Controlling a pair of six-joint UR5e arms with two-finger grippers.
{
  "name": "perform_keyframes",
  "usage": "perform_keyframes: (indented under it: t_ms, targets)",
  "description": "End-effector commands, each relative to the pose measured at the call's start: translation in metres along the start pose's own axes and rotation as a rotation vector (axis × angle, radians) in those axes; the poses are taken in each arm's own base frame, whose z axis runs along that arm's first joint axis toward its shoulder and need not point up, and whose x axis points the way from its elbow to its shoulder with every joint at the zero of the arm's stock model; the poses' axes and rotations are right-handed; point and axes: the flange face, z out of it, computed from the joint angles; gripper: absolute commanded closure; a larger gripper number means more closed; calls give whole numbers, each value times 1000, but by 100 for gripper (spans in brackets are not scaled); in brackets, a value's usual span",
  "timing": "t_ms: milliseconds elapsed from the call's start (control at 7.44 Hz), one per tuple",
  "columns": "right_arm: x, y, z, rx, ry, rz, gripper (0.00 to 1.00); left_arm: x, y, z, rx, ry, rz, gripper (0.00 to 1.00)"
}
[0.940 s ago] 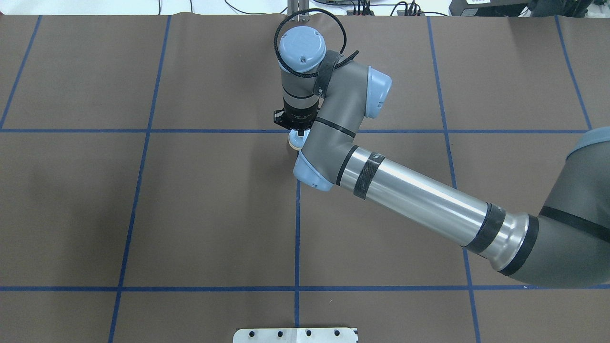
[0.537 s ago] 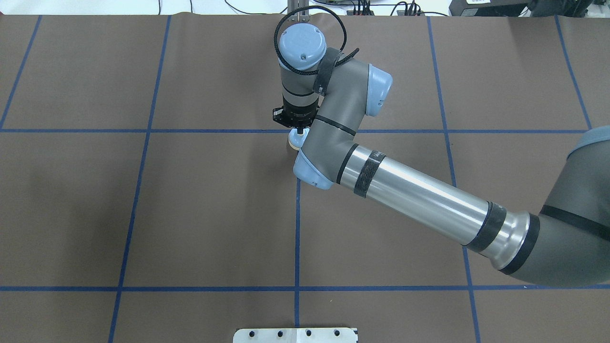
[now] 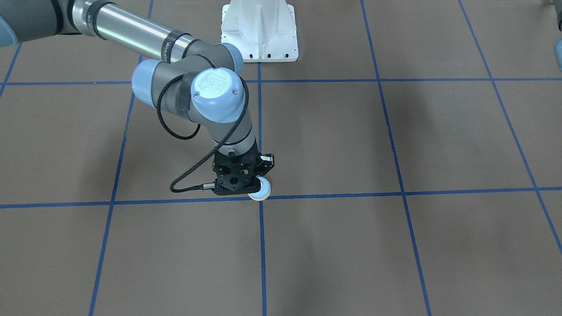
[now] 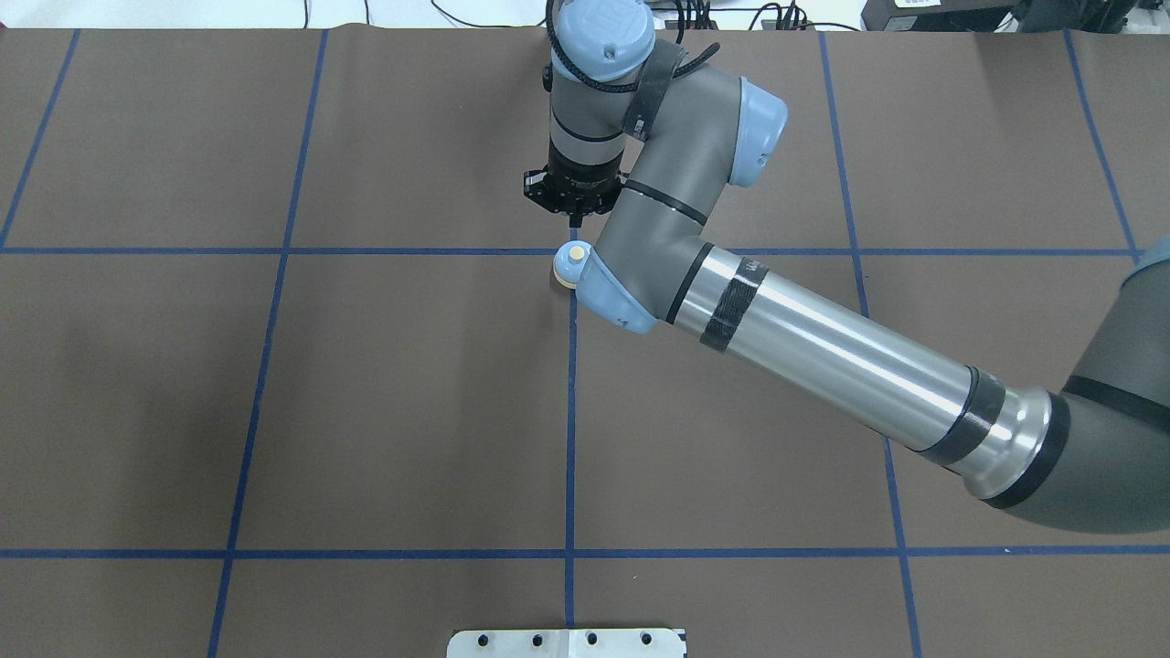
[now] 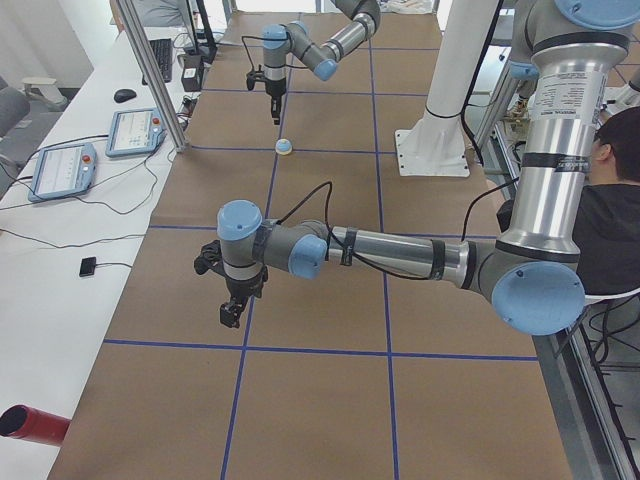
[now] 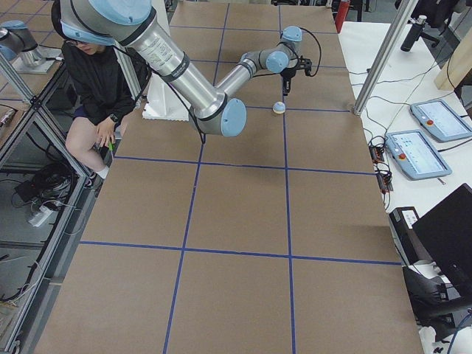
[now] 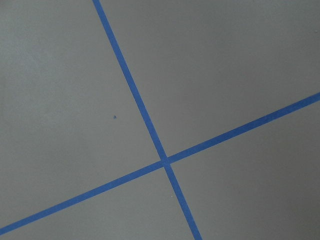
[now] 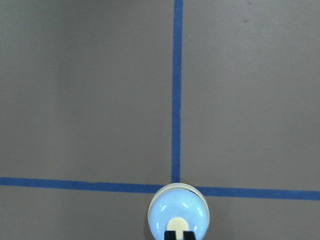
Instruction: Place and press bell with both arms
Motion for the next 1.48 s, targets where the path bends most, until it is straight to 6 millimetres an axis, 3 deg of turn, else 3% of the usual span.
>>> perform_keyframes:
  t_ms: [0,269,537,806,940,1075,1343]
  targets:
    - [119,-4,-43,-3,32,-61,0,-3,1,-5,6,-2,20,0]
    - [264,-22,-62,-24,93,-207,0,-20,17,-2,-4,1,-13,0]
    - [402,-23,-76,-75,92,-283,0,-37,31,-10,-12,29,-68,0]
    - [532,-3,-99,-96,84,-285,0,-39,36,-17,0,98,-107,0]
    - [598,18,-111,-100,91,-303,0,-37,35,-21,-1,99,-108,0]
    - [657,47,-116,-117,94,-310,0,-36,34,-22,1,95,-108,0]
    - [716,88,-130,-105,65,-265,0,-37,34,-23,1,91,-107,0]
